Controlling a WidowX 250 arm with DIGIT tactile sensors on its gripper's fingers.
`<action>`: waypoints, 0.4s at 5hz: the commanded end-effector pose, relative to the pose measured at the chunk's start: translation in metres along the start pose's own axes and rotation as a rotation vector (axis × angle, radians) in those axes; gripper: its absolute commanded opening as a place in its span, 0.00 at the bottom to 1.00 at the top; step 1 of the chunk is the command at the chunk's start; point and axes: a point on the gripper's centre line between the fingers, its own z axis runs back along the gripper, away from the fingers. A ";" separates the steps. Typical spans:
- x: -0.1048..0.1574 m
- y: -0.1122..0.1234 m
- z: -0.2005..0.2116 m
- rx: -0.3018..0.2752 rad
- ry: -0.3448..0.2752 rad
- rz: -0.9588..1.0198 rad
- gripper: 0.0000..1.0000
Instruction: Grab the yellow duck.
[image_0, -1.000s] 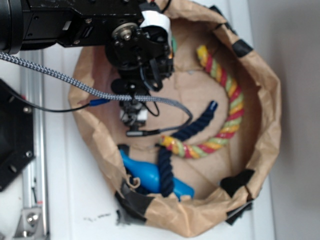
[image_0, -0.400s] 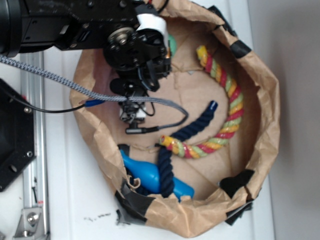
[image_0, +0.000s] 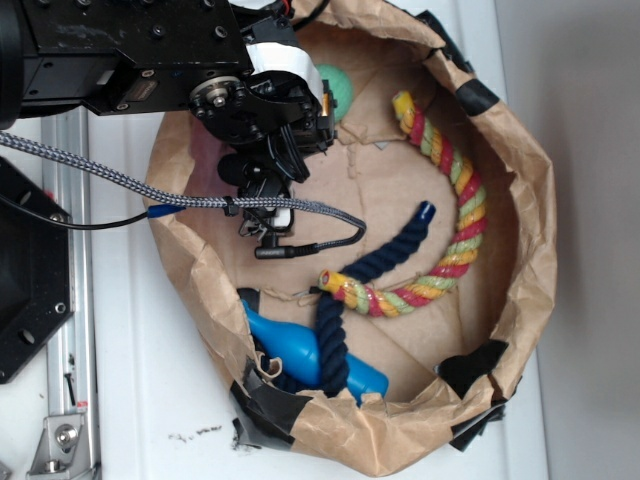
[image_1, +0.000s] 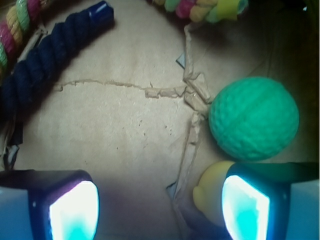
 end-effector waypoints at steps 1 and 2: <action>0.001 0.008 -0.006 0.021 0.005 0.011 1.00; -0.003 0.009 -0.010 0.018 0.015 0.001 1.00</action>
